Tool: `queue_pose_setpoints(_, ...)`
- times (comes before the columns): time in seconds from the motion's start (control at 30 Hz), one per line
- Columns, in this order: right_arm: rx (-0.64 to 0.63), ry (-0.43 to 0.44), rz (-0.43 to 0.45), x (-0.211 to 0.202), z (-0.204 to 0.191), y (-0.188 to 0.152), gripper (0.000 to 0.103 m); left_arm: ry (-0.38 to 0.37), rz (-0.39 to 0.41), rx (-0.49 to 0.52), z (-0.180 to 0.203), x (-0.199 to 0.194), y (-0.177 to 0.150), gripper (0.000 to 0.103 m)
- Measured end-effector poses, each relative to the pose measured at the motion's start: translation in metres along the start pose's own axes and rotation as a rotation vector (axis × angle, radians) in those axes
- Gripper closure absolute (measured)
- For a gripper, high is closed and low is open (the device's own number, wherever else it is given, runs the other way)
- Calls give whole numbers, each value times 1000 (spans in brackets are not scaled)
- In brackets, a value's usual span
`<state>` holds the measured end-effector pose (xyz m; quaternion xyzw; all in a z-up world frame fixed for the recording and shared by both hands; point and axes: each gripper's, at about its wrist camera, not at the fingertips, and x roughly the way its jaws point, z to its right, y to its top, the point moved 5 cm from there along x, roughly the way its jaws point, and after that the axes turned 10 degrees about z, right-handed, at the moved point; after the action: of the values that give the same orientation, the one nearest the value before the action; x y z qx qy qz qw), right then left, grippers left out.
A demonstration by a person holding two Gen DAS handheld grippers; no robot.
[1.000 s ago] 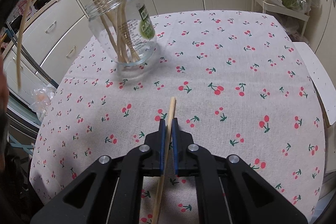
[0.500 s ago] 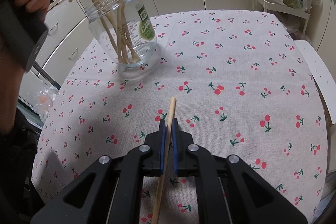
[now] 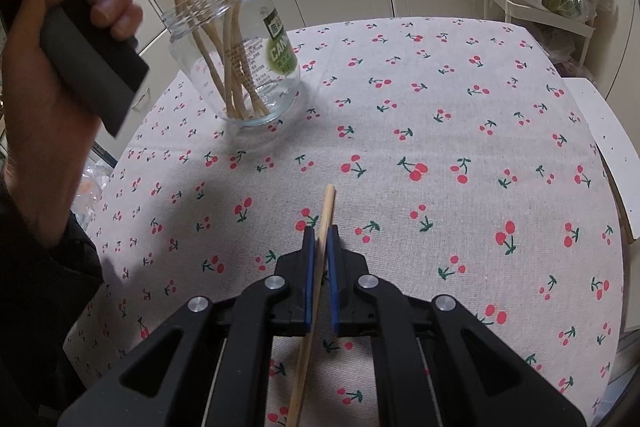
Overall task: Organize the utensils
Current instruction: 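Lift both held sticks up over the glass jar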
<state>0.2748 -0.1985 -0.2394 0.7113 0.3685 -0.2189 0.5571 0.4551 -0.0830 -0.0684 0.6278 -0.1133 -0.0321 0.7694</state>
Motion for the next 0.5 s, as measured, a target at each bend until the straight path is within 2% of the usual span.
queue_pose_setpoints(0.17, 18, 15, -7, 0, 2, 0, 96, -14, -30, 28, 0, -4, -14, 98)
queue_pose_setpoints(0.5, 23, 20, -9, 1, 0, 0, 96, -26, -52, 54, 4, -10, -20, 98)
